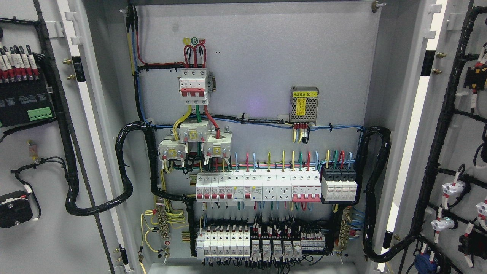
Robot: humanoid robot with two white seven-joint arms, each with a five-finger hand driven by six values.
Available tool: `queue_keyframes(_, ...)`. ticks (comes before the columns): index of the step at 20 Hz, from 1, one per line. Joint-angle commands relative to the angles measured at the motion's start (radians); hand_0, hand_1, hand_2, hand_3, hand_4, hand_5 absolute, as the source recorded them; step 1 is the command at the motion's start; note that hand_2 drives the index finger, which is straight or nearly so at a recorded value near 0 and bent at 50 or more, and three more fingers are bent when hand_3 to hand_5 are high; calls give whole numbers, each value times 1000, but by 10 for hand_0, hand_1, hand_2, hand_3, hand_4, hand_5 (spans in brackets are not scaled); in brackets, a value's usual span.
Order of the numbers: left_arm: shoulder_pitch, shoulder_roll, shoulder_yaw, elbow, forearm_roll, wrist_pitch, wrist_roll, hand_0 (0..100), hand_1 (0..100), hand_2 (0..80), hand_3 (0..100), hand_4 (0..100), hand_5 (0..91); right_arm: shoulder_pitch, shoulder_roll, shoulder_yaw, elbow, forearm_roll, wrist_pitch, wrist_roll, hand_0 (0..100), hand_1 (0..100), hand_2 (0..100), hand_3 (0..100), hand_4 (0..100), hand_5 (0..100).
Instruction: Open door with both hands
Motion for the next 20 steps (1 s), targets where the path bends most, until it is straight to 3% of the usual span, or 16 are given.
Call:
queue_keyframes(1,-90,-45,-5,310,-5,48,0,0,0,0,0,32,0,-56,110,-3,300,103,126,-139,0,0,0,0,0,0)
queue_keyframes(9,-173,-90,-2,542,-77,54,0,0,0,0,0,32,0,-68,165,-19,301,214,311,-360,0,0,0,0,0,0)
queue_keyframes(15,-221,-128,4,695,-106,62,5,0,0,0,0,32,0,-70,182,-36,303,281,424,-384,0,0,0,0,0,0)
queue_keyframes(20,-239,-147,10,734,-112,207,6,0,0,0,0,32,0,-70,187,-33,303,327,449,-399,0,0,0,0,0,0)
